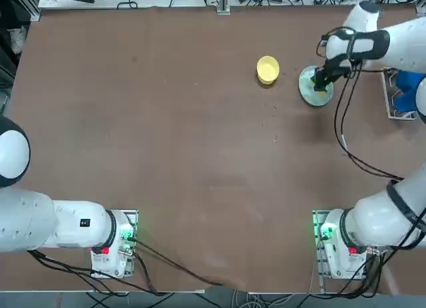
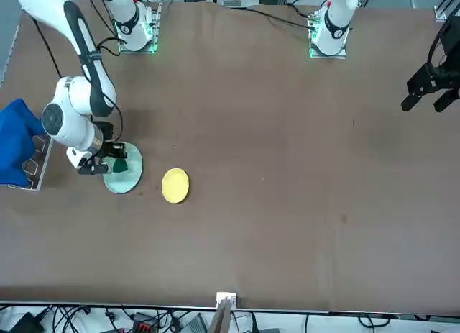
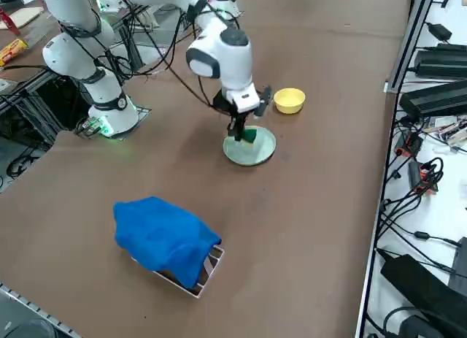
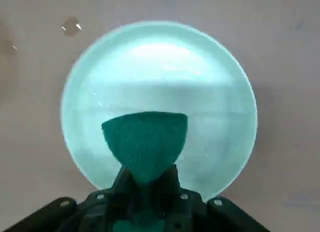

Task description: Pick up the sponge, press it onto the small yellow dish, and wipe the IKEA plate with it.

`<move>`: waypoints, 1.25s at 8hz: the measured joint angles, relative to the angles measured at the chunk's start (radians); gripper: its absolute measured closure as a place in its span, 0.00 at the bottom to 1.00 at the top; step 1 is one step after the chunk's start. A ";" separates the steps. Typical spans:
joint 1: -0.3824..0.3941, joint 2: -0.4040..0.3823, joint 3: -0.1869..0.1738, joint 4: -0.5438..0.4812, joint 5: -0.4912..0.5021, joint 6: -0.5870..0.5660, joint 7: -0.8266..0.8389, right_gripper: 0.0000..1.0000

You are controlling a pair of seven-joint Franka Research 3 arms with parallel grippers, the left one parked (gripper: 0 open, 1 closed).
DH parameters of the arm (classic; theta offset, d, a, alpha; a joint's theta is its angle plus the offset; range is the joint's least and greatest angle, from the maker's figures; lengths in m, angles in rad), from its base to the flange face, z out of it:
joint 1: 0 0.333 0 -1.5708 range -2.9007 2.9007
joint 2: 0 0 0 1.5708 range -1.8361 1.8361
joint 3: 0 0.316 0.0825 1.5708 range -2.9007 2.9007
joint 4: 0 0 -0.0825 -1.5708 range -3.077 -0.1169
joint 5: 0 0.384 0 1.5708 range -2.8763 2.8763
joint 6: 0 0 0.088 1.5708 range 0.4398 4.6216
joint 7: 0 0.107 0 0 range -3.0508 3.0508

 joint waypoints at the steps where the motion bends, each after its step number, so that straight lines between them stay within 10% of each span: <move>1: -0.004 0.000 0.000 -0.015 0.000 0.013 -0.004 0.78; 10: -0.092 0.030 0.000 -0.018 0.000 0.062 -0.166 0.78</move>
